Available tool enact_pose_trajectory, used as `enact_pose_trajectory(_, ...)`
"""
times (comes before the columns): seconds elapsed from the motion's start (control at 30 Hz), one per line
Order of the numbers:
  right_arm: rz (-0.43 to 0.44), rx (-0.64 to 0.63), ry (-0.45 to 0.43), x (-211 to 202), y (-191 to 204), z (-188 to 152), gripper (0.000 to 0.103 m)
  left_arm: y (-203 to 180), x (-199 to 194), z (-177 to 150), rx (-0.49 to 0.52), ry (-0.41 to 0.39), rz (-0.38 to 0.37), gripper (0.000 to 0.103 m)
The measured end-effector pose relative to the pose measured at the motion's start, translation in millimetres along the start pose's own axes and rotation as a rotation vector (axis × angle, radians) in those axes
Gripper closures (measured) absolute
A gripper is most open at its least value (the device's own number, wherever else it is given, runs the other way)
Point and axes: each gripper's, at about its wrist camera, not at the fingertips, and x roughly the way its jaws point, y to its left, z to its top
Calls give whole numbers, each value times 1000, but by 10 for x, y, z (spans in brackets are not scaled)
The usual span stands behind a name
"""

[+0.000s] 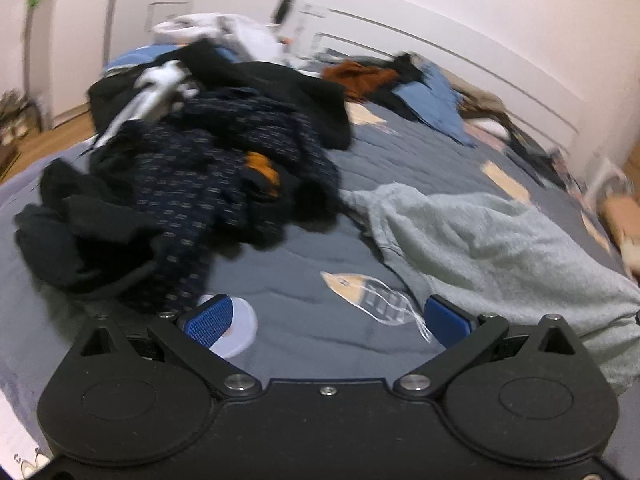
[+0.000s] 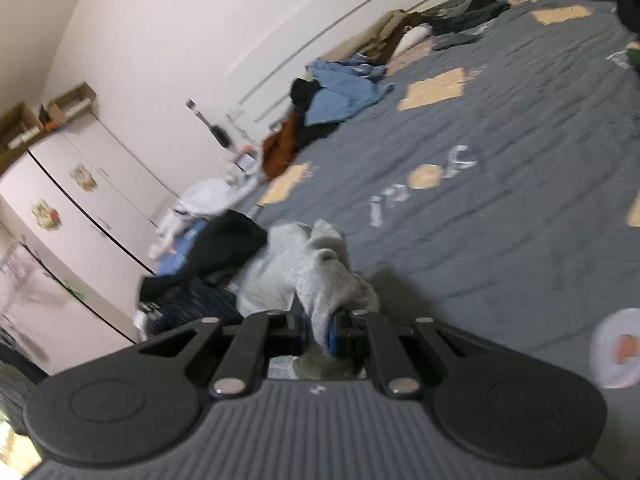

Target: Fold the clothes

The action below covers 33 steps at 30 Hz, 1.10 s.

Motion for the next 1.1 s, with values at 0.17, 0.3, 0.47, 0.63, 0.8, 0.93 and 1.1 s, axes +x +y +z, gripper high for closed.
enact_pose_trajectory(0.17,-59,-34,25,-143,-233,-202,93,-319,33,-164,110,0,-30,0)
enact_pose_trajectory(0.3,-84,-47,31,-332,-390,-356,93,-453,89,-219,155,10,-26,0)
enact_pose_trajectory(0.47,-119,-136,105,-293,-496,-536,92,-526,91,-251,170,9,-36,0)
enact_pose_trajectory(0.63,-186,-211,157,-240,-559,-677,80,-569,179,-299,196,38,-32,0)
enact_pose_trajectory(0.8,-254,-252,139,-401,-570,-640,65,-654,197,-333,218,46,-69,0)
enact_pose_trajectory(0.93,-214,-250,52,-617,-533,-529,57,-758,186,-370,224,50,-125,1)
enact_pose_trajectory(1.1,-191,-306,52,-588,-373,-439,42,-982,161,-432,272,40,-173,1)
